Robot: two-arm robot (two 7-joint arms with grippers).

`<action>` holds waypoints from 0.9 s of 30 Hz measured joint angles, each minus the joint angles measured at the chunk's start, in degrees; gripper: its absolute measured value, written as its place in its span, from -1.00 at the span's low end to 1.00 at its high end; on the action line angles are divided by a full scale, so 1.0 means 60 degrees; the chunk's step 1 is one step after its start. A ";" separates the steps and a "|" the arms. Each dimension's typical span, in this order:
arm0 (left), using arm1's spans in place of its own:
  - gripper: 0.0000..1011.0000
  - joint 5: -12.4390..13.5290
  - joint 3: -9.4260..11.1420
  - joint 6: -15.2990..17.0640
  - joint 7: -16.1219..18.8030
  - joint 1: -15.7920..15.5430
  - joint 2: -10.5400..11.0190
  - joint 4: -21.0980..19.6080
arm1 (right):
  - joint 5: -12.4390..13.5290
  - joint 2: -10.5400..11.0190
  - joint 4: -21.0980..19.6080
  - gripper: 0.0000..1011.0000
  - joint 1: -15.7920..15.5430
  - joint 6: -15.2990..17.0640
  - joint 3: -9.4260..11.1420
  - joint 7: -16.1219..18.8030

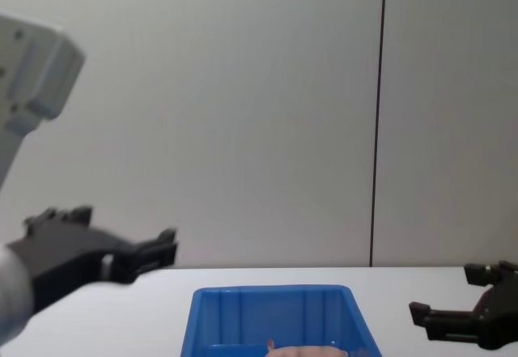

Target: Pick up the two dolls from the table and place them into the box.

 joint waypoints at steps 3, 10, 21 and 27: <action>0.98 -0.0244 -0.0041 0.0010 0.0250 0.0343 0.0235 -0.0133 | 0.0004 0.0009 0.0003 0.98 -0.0002 -0.0002 0.0007 0.0000; 0.98 -0.0704 -0.0139 -0.0086 0.0378 0.0943 0.0663 -0.0212 | 0.0012 0.0020 0.0011 0.98 -0.0008 -0.0002 0.0015 0.0000; 0.98 -0.1136 -0.0270 -0.0383 -0.0257 0.1224 0.0889 0.0360 | 0.0017 0.0029 0.0012 0.98 -0.0012 -0.0002 0.0024 0.0001; 0.98 -0.1312 -0.0343 -0.0526 -0.0651 0.1199 0.0889 0.0782 | 0.0018 0.0033 0.0012 0.98 -0.0013 -0.0002 0.0025 0.0001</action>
